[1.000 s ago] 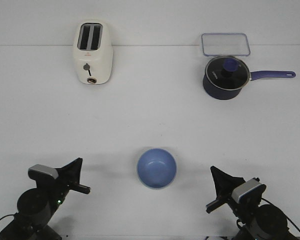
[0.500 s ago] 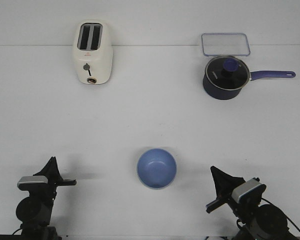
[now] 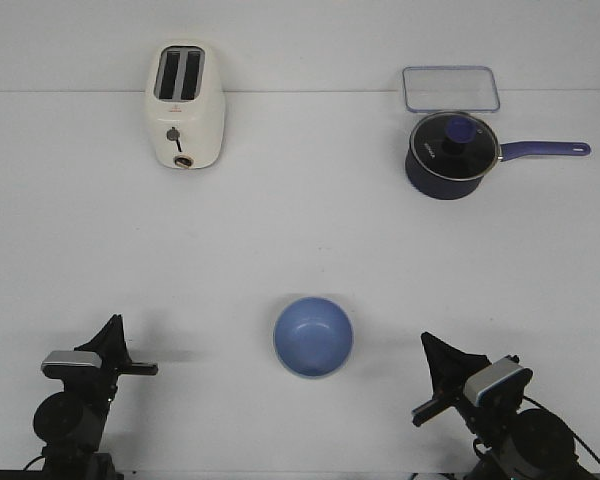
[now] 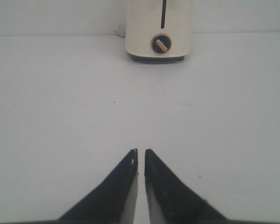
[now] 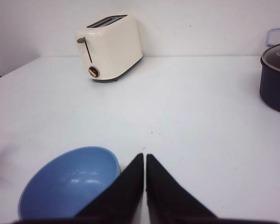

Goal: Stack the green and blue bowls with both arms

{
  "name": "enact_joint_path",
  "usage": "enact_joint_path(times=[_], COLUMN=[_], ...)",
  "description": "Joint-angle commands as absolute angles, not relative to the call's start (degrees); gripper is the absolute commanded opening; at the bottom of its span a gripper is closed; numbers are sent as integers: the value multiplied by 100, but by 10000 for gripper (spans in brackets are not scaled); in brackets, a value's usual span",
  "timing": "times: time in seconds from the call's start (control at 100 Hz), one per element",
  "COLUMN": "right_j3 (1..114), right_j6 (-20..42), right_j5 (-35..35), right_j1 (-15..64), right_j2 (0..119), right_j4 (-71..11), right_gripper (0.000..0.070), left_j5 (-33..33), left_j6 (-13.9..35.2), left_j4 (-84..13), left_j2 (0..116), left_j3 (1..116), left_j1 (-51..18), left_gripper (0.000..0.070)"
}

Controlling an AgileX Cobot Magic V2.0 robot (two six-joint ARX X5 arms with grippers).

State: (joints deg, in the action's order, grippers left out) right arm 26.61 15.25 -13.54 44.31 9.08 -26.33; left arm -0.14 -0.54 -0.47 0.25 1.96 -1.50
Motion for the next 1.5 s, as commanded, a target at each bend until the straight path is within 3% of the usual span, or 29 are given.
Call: enact_joint_path(times=[0.0, 0.36, 0.4, 0.58, 0.73, 0.86, 0.99, 1.15, 1.49], right_j3=[2700, 2700, 2700, 2281, 1306, 569, 69, 71, 73], right_j6=[1553, 1549, 1234, 956, 666, 613, 491, 137, 200], right_j5=[-1356, -1356, -1378, -982, -185, 217, 176, 150, 150], right_j1=[4477, 4436, 4296, 2600, 1002, 231, 99, 99, 104], right_j2=[902, 899, 899, 819, 425, 108, 8, 8, 8], right_j4=[-2574, -2576, -2543, -2174, -1457, -913, -416, -609, -602], right_gripper=[9, 9, 9, 9, 9, 9, 9, 9, 9], left_j5=[-5, -5, -5, -5, -5, -5, -5, -5, -5], left_j6=[-67, -67, -67, -67, -67, -67, -67, -67, -67], left_j4=[10, 10, 10, 10, 10, 10, 10, 10, 10], left_j2=[16, 16, 16, 16, 16, 16, 16, 19, 19], left_j3=[80, 80, 80, 80, 80, 80, 80, 82, 82], left_j1=[-141, -141, -141, -141, -141, -141, -141, -141, -141], left_gripper=[14, 14, 14, 14, 14, 14, 14, 14, 14])
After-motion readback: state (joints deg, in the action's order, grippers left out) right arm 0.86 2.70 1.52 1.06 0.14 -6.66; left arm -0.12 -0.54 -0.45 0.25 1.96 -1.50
